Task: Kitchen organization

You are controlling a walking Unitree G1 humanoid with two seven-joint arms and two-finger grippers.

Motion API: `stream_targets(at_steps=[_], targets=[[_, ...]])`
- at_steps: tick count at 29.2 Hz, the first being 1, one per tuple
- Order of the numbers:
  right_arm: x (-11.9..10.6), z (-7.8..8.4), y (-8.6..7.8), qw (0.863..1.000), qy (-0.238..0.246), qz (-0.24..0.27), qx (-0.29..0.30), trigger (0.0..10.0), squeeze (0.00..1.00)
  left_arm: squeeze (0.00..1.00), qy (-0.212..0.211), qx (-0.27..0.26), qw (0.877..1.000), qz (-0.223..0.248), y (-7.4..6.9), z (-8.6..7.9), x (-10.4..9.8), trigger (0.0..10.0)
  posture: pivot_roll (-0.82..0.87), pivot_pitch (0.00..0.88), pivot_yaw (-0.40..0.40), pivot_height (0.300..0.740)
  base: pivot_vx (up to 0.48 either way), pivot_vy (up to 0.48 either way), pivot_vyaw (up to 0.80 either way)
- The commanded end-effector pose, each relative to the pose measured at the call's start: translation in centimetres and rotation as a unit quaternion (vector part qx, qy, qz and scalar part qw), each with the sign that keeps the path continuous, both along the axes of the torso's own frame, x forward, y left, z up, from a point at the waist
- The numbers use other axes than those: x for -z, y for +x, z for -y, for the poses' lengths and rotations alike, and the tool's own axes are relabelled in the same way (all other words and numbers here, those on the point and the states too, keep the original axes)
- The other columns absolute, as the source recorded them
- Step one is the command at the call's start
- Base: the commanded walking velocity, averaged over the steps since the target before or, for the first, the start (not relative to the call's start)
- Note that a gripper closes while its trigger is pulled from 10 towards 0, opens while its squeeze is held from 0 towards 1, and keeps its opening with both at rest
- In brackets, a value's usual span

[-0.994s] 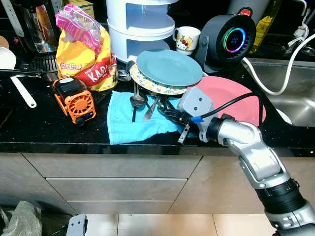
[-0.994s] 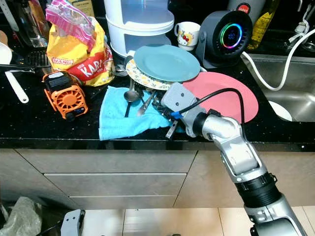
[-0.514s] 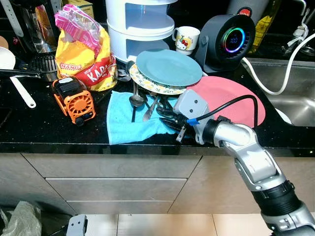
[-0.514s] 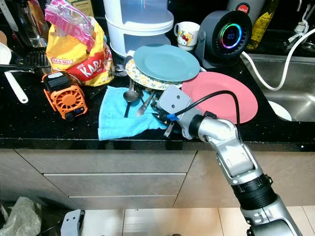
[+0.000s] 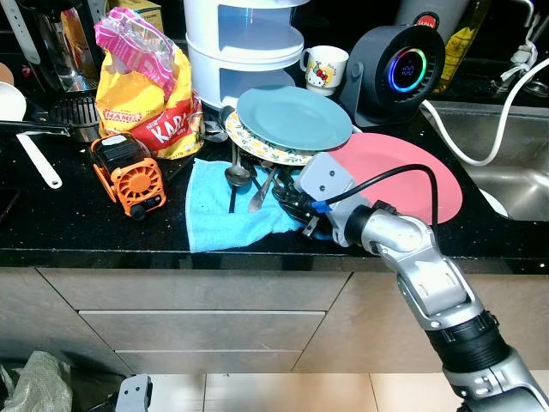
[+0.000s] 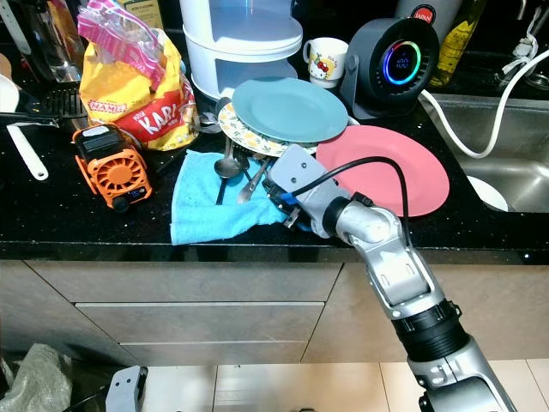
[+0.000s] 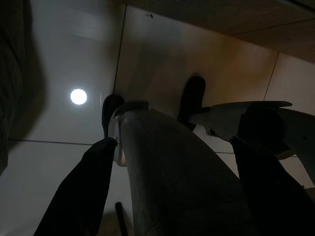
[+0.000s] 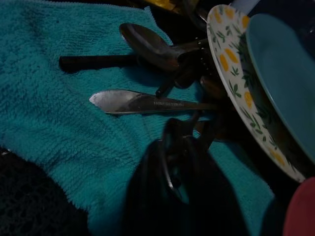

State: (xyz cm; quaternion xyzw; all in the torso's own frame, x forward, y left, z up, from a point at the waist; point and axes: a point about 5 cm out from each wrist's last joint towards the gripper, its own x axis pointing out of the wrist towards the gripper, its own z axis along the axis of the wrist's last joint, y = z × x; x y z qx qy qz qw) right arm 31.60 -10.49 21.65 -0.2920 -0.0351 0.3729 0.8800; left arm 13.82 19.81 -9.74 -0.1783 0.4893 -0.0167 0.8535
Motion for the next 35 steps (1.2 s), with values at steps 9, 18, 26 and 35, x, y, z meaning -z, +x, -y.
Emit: stream_targets(at_steps=[9,18,26,35], targets=[[0.8,0.6,0.1,1.0,-0.026,-0.013,0.01,0.0,0.0,0.0,-0.006,0.006,1.0,-0.022,-1.1,0.3,0.4,10.0,0.08,0.084,-0.038,0.74,0.0,0.0,0.0],[-2.4,0.6,-2.2,0.989,0.104,-0.018,-0.105,0.0,0.0,0.0,-0.007,0.008,1.0,-0.021,-1.0,0.4,0.4,10.0,0.08,0.077,-0.04,0.74,0.0,0.0,0.0],[-4.9,2.3,-5.1,0.952,0.22,-0.02,-0.214,9.5,0.0,0.0,-0.008,0.008,1.0,-0.021,-1.0,0.3,0.4,10.0,0.07,0.079,-0.034,0.74,0.0,0.0,0.0],[-4.2,3.4,-5.4,0.948,0.238,-0.035,-0.209,10.0,0.0,0.0,-0.008,0.01,1.0,-0.022,-1.0,0.3,0.4,10.0,0.07,0.085,-0.025,0.74,0.0,0.0,0.0]])
